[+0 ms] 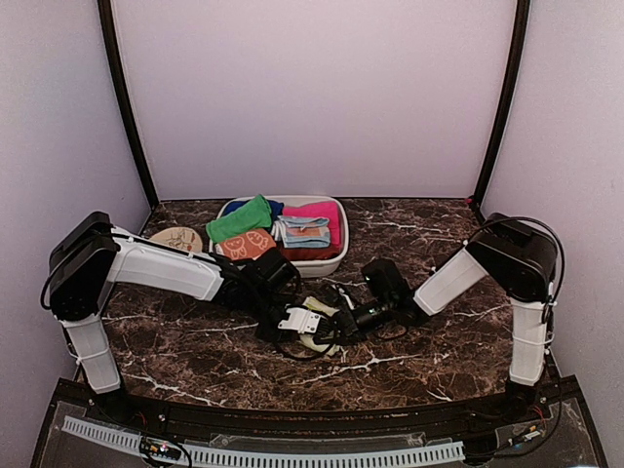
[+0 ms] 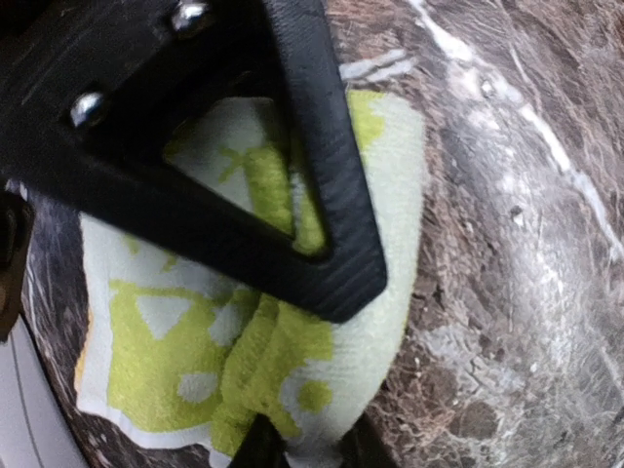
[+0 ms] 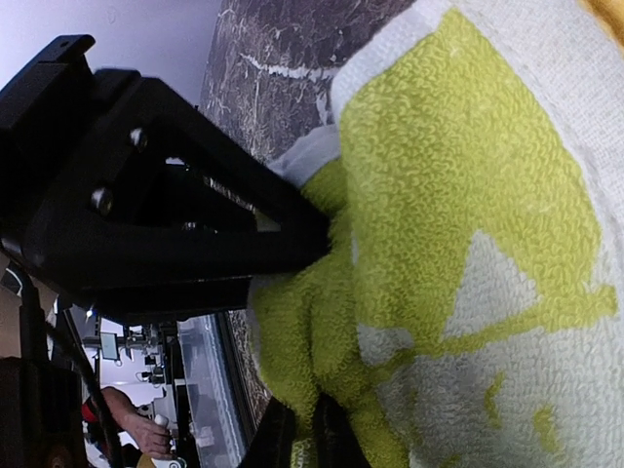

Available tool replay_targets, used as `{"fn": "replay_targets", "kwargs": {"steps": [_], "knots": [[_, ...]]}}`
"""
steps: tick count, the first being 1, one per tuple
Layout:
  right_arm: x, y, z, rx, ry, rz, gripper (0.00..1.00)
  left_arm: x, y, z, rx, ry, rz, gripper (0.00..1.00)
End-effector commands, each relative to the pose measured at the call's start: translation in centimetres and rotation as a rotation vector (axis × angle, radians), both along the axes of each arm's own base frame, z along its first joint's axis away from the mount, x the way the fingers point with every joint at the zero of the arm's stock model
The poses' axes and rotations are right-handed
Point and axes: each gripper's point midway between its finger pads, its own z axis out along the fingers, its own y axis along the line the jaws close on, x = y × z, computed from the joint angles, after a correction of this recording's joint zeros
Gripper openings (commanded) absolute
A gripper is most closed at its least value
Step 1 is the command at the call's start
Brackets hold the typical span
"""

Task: Roll the towels
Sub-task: Roll the towel at the center of the board.

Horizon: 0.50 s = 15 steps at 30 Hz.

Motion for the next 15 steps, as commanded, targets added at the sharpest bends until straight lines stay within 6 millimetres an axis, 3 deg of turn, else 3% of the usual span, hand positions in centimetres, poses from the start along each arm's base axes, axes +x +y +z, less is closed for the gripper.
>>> {"fn": "replay_targets", "kwargs": {"steps": [1, 2, 5, 10, 15], "knots": [[-0.8, -2.0, -3.0, -0.144, 0.036, -0.008, 0.14, -0.9, 2.1, -4.2, 0.155, 0.056, 0.000, 0.06], [-0.2, -2.2, -2.8, -0.163, -0.008, -0.020, 0.18, -1.3, 2.5, -4.5, 0.183, 0.083, 0.001, 0.00], [1.9, -3.6, -1.9, -0.248, -0.197, -0.070, 0.34, -2.8, 3.2, -4.1, 0.218, 0.179, 0.021, 0.00], [5.7, -7.0, 2.2, -0.320, -0.566, -0.236, 0.47, -6.2, 4.5, -2.6, 0.250, 0.383, 0.074, 0.00], [5.2, -9.5, 5.7, -0.290, -0.862, -0.290, 0.52, -9.3, 6.1, -1.9, 0.328, 0.564, 0.123, 0.00]]}}
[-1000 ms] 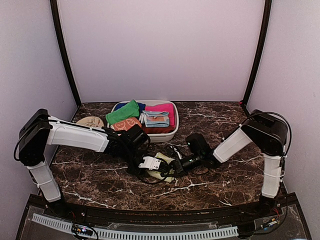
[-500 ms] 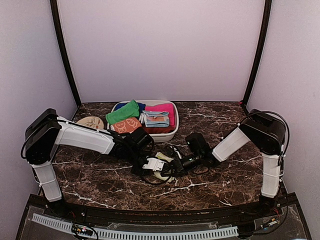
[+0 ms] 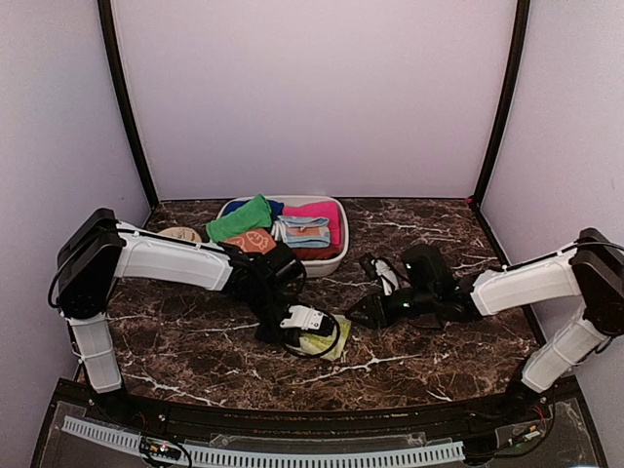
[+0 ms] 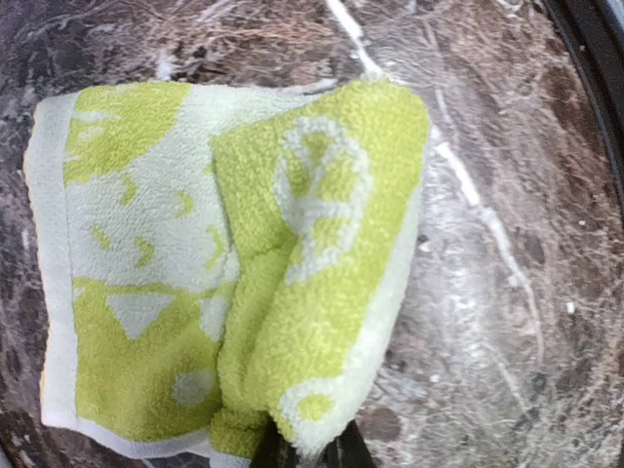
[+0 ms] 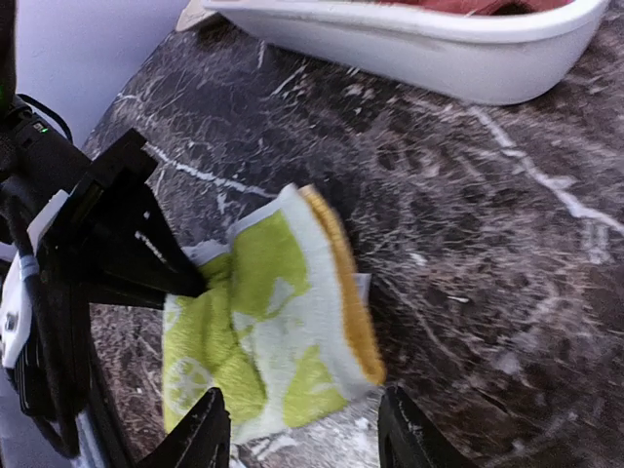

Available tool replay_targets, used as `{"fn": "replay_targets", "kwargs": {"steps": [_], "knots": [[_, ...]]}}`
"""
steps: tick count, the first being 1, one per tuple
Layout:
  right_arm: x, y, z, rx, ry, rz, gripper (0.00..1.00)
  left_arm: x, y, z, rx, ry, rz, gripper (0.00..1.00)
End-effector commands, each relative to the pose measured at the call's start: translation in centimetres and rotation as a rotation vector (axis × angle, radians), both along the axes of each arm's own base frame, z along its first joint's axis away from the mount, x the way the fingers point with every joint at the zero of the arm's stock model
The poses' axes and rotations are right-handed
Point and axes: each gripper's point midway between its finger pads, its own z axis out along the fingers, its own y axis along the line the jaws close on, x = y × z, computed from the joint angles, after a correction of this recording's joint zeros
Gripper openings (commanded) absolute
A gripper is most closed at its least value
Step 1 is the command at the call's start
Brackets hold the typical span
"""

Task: Roll the towels
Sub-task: Roll the towel at the center of the board.

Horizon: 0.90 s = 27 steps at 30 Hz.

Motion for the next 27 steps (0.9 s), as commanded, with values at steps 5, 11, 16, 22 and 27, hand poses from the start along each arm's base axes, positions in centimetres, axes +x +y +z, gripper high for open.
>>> {"fn": "replay_targets", "kwargs": {"steps": [5, 11, 16, 22, 27], "knots": [[-3.0, -2.7, 1.9, -0.157, -0.501, 0.049, 0.52, -9.1, 5.6, -0.5, 0.283, 0.522, 0.095, 0.00], [-9.1, -1.4, 1.6, -0.286, -0.740, 0.210, 0.52, -9.5, 4.5, -1.2, 0.351, 0.652, 0.106, 0.00], [-12.9, 1.7, 1.5, -0.430, -0.946, 0.391, 0.52, -8.5, 3.5, -2.2, 0.388, 0.723, 0.138, 0.00], [-14.6, 5.0, -0.5, -0.594, -1.177, 0.542, 0.51, -7.3, 3.2, -2.9, 0.412, 0.765, 0.190, 0.00], [-14.0, 6.9, -1.5, -0.649, -1.300, 0.572, 0.50, -7.2, 3.2, -3.1, 0.419, 0.768, 0.193, 0.00]]}}
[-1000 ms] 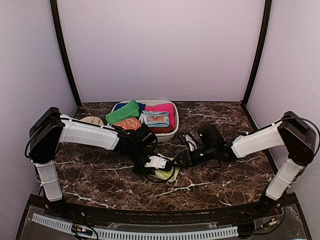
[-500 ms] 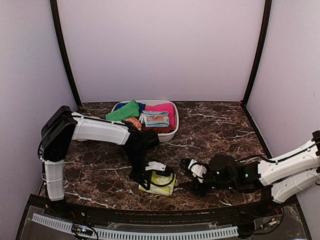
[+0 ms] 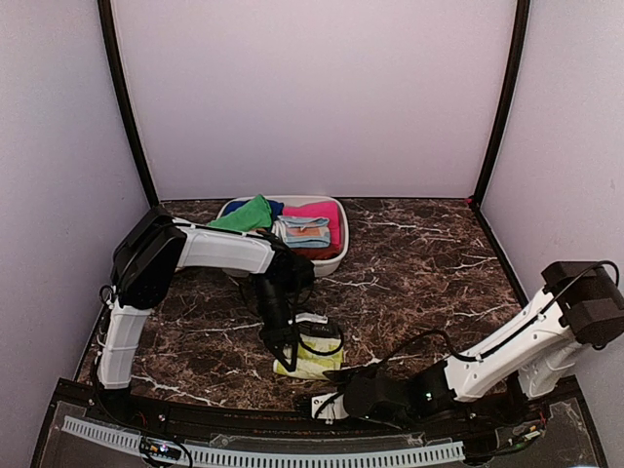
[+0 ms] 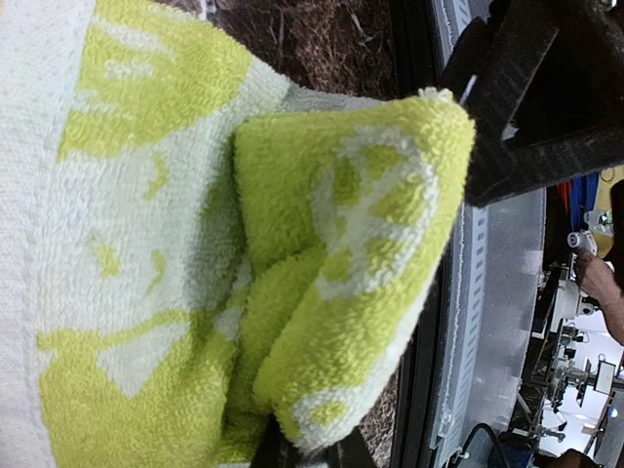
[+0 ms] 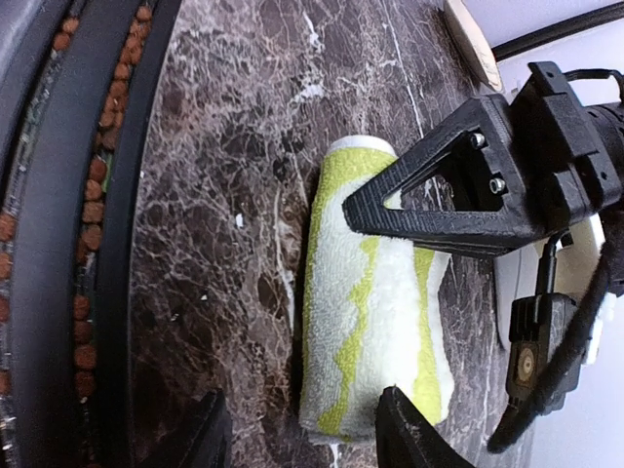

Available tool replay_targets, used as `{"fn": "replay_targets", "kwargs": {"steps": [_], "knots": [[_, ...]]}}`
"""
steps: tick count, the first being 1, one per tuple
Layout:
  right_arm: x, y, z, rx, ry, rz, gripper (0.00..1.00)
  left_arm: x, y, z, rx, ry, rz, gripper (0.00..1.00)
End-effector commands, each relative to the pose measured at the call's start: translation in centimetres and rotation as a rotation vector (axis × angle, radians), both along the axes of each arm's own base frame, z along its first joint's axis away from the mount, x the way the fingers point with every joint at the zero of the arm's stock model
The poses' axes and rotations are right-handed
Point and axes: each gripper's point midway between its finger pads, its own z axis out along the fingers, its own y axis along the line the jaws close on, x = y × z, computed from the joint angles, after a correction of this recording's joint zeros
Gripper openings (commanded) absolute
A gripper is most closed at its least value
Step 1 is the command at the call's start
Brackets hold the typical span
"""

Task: Roll the towels
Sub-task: Roll the towel at the center of the board.

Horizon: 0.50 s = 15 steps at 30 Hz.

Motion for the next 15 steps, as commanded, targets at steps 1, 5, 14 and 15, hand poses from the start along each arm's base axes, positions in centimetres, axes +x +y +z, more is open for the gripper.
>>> {"fn": "replay_targets", "kwargs": {"steps": [1, 5, 14, 15], "knots": [[1.6, 2.2, 1.1, -0.018, -0.205, 0.025, 0.49, -1.1, 2.4, -3.5, 0.157, 0.017, -0.039, 0.00], [2.3, 3.0, -0.1, -0.057, -0.249, 0.027, 0.49, -0.8, 2.1, -3.5, 0.149, 0.009, -0.037, 0.00], [4.6, 2.9, -3.1, -0.088, -0.111, -0.083, 0.34, -0.3, 1.6, -2.7, 0.113, -0.019, -0.045, 0.15], [4.8, 2.6, -3.5, -0.083, -0.070, -0.104, 0.32, 0.0, 1.5, -2.5, 0.102, -0.036, -0.038, 0.20]]}}
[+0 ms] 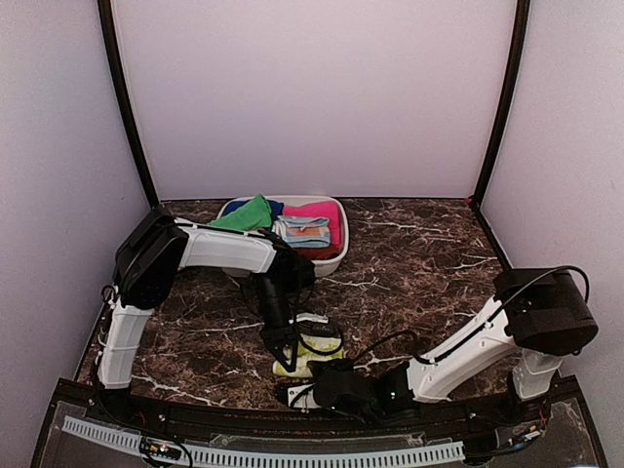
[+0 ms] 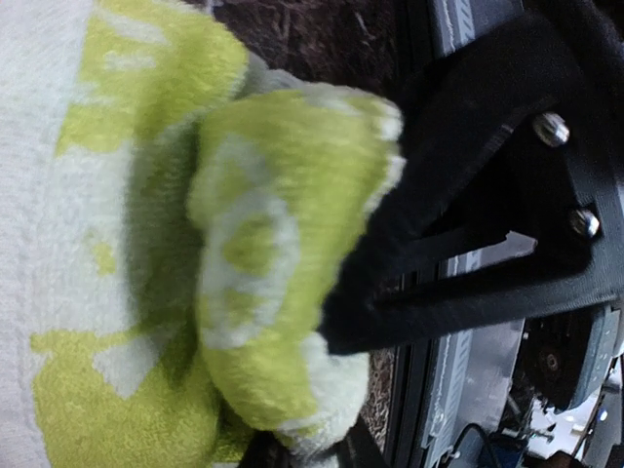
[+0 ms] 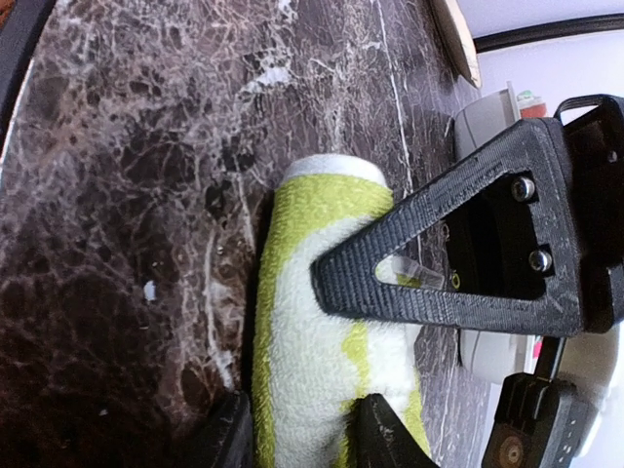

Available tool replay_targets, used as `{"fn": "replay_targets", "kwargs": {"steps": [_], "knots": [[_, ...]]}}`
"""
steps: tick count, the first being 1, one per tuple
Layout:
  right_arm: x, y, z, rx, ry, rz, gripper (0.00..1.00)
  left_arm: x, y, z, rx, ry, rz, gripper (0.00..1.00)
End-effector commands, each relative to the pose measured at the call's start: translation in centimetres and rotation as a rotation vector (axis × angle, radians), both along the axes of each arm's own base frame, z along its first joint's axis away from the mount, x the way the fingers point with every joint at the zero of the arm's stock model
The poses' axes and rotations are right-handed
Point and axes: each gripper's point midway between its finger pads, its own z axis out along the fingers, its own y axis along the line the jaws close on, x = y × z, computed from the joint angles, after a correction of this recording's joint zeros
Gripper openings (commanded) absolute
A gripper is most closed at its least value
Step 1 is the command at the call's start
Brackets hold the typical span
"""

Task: Roll the towels
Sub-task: Roll the towel at the center of the board.

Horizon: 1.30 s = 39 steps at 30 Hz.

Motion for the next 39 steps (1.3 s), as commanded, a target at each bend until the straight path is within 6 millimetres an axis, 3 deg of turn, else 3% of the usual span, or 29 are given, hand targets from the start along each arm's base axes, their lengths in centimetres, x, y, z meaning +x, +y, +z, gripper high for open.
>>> {"fn": "replay_targets", "kwargs": {"steps": [1, 7, 11, 13, 16, 21, 31, 39], "knots": [[0.9, -0.8, -2.0, 0.020, 0.154, -0.092, 0.31, 0.5, 1.3, -2.2, 0.069, -0.076, -0.030, 0.25], [0.8, -2.6, -3.5, 0.119, 0.461, -0.228, 0.16, 4.4, 0.6, 0.5, -0.051, -0.271, 0.081, 0.33], [0.8, -4.1, -3.6, 0.225, 0.682, -0.324, 0.07, 8.1, 1.3, 3.5, -0.151, -0.419, 0.214, 0.33], [1.2, -4.8, -3.9, 0.283, 0.806, -0.387, 0.03, 9.0, 2.2, 5.0, -0.207, -0.500, 0.256, 0.33], [1.2, -5.5, -4.2, 0.360, 0.984, -0.442, 0.00, 8.5, 2.8, 7.2, -0.315, -0.594, 0.243, 0.35], [1.5, -6.0, -4.9, 0.455, 1.266, -0.520, 0.00, 6.6, 3.2, 9.3, -0.470, -0.670, 0.166, 0.46], [3.9, -7.7, -7.3, 0.551, 1.714, -0.732, 0.00, 3.9, 0.3, 6.6, -0.438, -0.768, -0.103, 0.47], [4.3, -8.2, -7.5, 0.531, 1.743, -0.766, 0.00, 6.5, -2.0, 4.0, -0.389, -0.899, -0.204, 0.47]]}}
